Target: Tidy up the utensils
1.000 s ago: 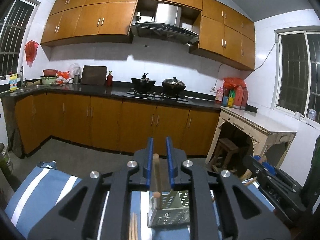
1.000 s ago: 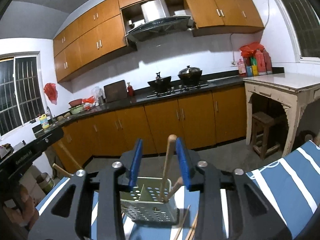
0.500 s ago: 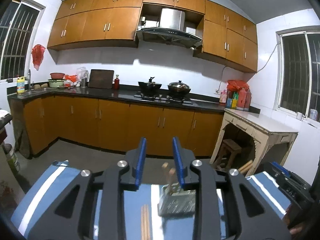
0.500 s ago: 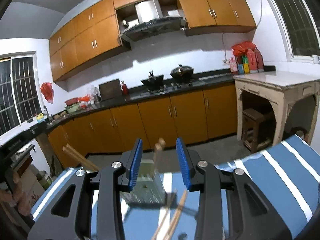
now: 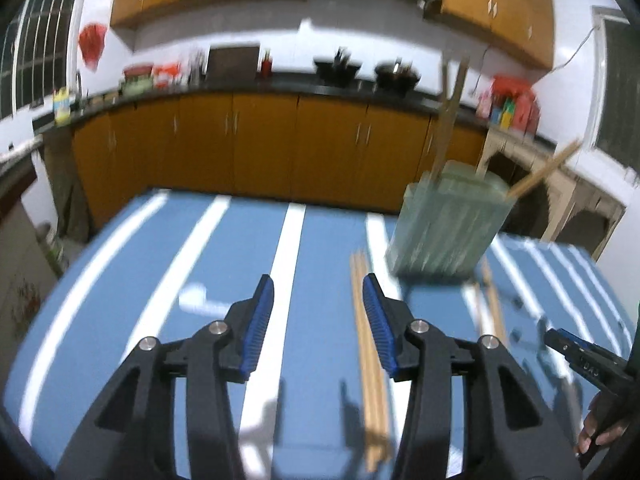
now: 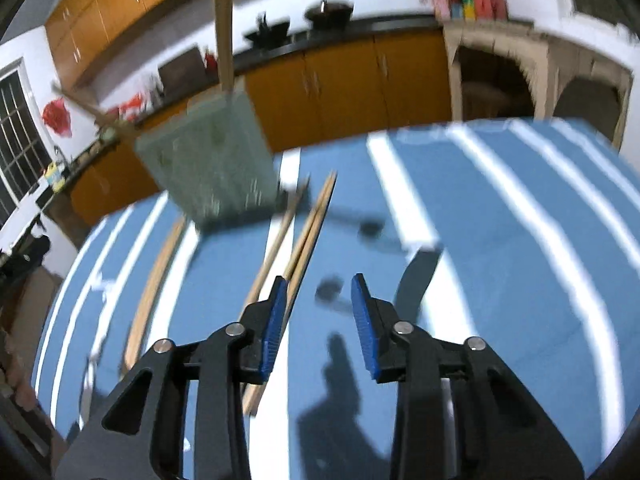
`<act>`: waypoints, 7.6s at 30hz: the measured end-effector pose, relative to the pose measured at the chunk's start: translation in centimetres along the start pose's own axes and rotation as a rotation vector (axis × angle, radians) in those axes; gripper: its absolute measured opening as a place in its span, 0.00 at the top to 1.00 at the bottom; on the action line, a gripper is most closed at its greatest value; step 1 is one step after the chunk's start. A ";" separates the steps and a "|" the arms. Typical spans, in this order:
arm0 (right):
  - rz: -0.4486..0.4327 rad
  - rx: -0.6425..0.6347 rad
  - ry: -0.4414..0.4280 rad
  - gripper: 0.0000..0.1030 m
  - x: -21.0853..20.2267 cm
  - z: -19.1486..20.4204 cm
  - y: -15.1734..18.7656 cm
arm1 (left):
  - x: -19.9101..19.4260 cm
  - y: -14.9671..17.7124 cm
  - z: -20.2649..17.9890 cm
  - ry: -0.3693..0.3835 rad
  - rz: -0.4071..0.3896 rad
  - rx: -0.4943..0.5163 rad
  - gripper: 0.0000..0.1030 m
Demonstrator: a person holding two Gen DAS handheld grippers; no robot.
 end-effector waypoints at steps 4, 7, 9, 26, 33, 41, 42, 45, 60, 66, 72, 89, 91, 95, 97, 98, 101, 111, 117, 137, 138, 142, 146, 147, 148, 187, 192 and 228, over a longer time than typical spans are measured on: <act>0.042 -0.011 -0.015 0.75 1.5 1.4 1.4 | 0.8 3.1 0.7 -0.001 0.071 -0.003 0.55; 0.057 -0.038 -0.011 0.76 2.3 2.2 1.8 | 1.1 4.1 0.7 0.005 0.095 0.002 0.55; 0.075 -0.084 0.019 0.83 3.0 2.3 2.3 | 1.4 4.3 0.3 0.013 0.107 0.005 0.55; 0.034 -0.033 0.190 0.93 1.4 -5.4 1.2 | 4.0 7.6 -3.9 0.158 0.254 0.033 0.75; 0.031 -0.051 0.189 0.93 1.6 -5.3 1.1 | 5.0 8.2 -4.0 0.111 0.275 0.076 0.81; 0.026 -0.061 0.202 0.93 1.7 -5.4 1.0 | 6.2 7.8 -1.1 -0.011 0.270 0.079 0.86; 0.026 -0.062 0.201 0.93 1.6 -5.4 1.0 | 6.3 7.7 -0.7 -0.024 0.269 0.072 0.86; 0.029 -0.064 0.185 0.93 1.5 -5.4 1.1 | 6.5 7.4 0.5 -0.045 0.269 0.023 0.87; 0.035 -0.035 0.142 0.93 1.0 -5.2 1.6 | 5.2 8.2 -1.3 0.060 0.271 0.095 0.86; 0.033 -0.040 0.144 0.92 0.9 -5.1 1.6 | 4.9 8.4 -1.8 0.076 0.272 0.118 0.70; 0.034 -0.043 0.145 0.92 0.9 -5.1 1.6 | 4.9 8.5 -1.9 0.064 0.273 0.132 0.70; 0.040 -0.056 0.140 0.92 0.6 -5.0 2.1 | 4.3 8.8 -1.7 0.043 0.273 0.138 0.72; 0.039 -0.055 0.139 0.92 0.6 -5.0 2.1 | 4.0 8.9 -1.6 0.041 0.273 0.132 0.75; 0.042 -0.073 0.137 0.92 0.5 -4.9 2.1 | 3.7 9.0 -1.4 0.040 0.271 0.119 0.92; 0.041 -0.063 0.120 0.93 0.3 -5.0 2.1 | 3.7 9.0 -1.4 0.044 0.272 0.118 0.92; 0.042 -0.057 0.111 0.93 0.2 -5.1 2.1 | 3.7 9.0 -1.4 0.047 0.273 0.124 0.93; 0.004 -0.047 0.089 0.93 -1.0 -5.0 1.7 | 3.7 8.9 -1.3 0.052 0.287 0.118 0.93; -0.178 -0.075 0.067 0.93 -5.1 -4.0 -3.1 | 0.7 2.9 -0.5 0.076 0.109 0.086 0.93; -0.261 -0.081 0.061 0.93 -6.7 -3.8 -5.5 | -1.2 -0.9 -0.5 0.105 -0.006 0.043 0.93; -0.390 -0.031 0.021 0.93 -9.0 -3.4 -9.0 | -2.5 -5.1 -0.2 0.097 -0.098 -0.017 0.93; -0.396 -0.032 0.017 0.93 -9.2 -3.3 -9.2 | -2.6 -5.2 -0.2 0.095 -0.102 -0.011 0.93; -0.429 -0.041 0.004 0.93 -10.0 -2.8 -10.5 | -3.2 -6.1 -0.5 0.105 -0.124 0.010 0.93; -0.454 -0.055 0.000 0.93 -10.8 -2.2 -11.6 | -3.8 -7.1 -0.7 0.114 -0.142 0.016 0.93; -0.459 -0.059 -0.004 0.93 -11.0 -2.0 -11.9 | -3.9 -7.3 -0.7 0.115 -0.144 0.017 0.93; -0.462 -0.063 -0.008 0.93 -11.2 -1.8 -12.1 | -4.1 -7.6 -0.8 0.118 -0.147 0.018 0.93; -0.494 -0.114 -0.161 0.93 -6.4 6.3 -19.8 | -0.1 -18.1 -12.3 0.258 -0.222 0.055 0.93; -0.434 -0.132 -0.156 0.93 -4.4 6.8 -18.9 | 2.2 -16.3 -12.2 0.247 -0.177 0.064 0.93; -0.038 0.012 0.005 0.71 -0.1 -1.0 -3.0 | 2.5 -0.5 -0.3 0.020 0.086 0.046 0.64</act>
Point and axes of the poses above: each gripper's, at about its wrist camera, not at the fingertips, and x roughly the way its jaws point, z to its left, y to its underside, the point moved 7 cm from there along x, roughly the way its jaws point, and after that the axes turned 12 degrees about -z, right-handed, at the moved point
